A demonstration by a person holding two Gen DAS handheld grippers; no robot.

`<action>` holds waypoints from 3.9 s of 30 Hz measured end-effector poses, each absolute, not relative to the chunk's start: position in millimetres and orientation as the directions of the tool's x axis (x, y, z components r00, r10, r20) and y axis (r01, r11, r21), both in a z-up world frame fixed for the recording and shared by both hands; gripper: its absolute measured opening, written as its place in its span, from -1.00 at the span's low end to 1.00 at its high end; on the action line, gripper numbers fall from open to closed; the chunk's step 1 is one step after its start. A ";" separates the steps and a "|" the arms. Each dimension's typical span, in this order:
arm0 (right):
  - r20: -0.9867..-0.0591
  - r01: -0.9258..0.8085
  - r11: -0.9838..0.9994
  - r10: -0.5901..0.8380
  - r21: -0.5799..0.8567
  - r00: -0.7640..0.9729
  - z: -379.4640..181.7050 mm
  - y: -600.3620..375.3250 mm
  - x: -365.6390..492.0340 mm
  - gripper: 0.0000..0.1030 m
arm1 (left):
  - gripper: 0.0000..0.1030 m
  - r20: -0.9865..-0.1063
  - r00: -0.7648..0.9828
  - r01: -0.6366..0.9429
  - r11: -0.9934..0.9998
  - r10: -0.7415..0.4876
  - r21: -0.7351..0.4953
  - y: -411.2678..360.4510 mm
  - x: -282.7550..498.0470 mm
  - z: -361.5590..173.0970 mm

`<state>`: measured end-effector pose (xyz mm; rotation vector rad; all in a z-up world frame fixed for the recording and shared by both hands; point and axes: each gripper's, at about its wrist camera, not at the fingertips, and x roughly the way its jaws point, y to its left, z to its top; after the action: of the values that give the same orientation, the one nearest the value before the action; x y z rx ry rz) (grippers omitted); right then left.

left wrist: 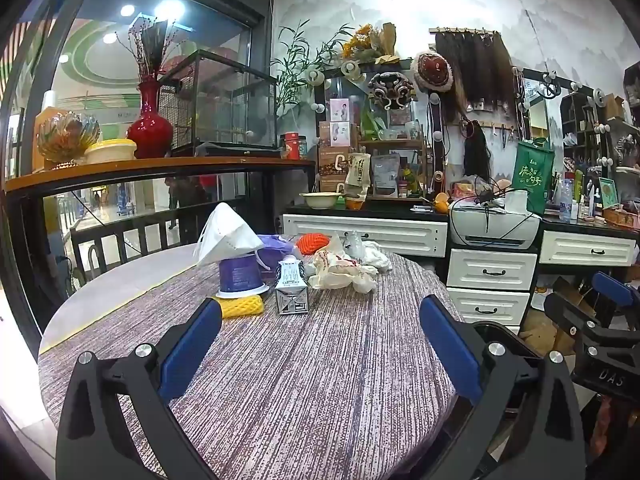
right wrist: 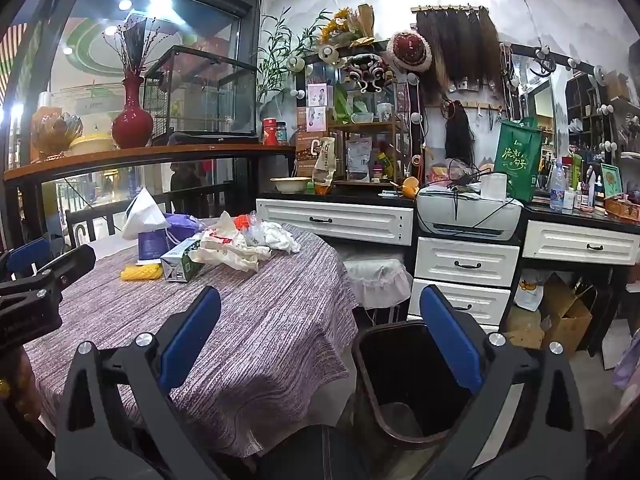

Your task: Collect trash

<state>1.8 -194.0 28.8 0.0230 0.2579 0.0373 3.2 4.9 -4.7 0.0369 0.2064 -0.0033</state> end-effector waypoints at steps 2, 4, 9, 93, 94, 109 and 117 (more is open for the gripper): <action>-0.255 -0.034 0.999 0.040 0.028 0.966 30.0 -194.5 1.7 0.91 | 0.90 -0.204 0.979 0.006 0.999 0.002 0.036 4.9 3.2 -5.0; -0.253 -0.034 0.999 0.040 0.027 0.967 30.8 -195.0 1.3 0.91 | 0.90 -0.205 0.979 0.007 0.999 0.001 0.037 5.1 3.3 -4.8; -0.255 -0.033 0.999 0.040 0.030 0.966 33.0 -196.6 0.9 0.91 | 0.90 -0.206 0.979 0.007 0.999 0.000 0.036 5.4 3.5 -5.8; -0.604 -0.344 0.939 0.283 0.016 0.745 19.2 -146.2 125.3 0.91 | 0.90 -0.555 0.830 -0.047 0.987 -0.046 -0.152 121.3 175.3 13.8; -0.602 -0.344 0.939 0.283 0.015 0.747 20.7 -145.8 128.1 0.91 | 0.90 -0.555 0.831 -0.055 0.986 -0.041 -0.155 125.5 186.1 19.6; -0.600 -0.356 0.934 0.307 0.040 0.738 27.8 -151.7 149.9 0.91 | 0.25 -0.672 0.741 -0.086 0.995 0.026 -0.056 151.0 279.5 13.7; -0.602 -0.385 0.922 0.329 0.038 0.728 32.1 -139.6 170.5 0.91 | -0.46 -0.628 0.778 -0.087 0.987 -0.019 -0.137 163.8 263.8 13.0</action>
<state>170.5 -139.6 32.1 -0.0919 0.6448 0.3939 263.8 163.8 13.0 -0.1617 0.6789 0.0371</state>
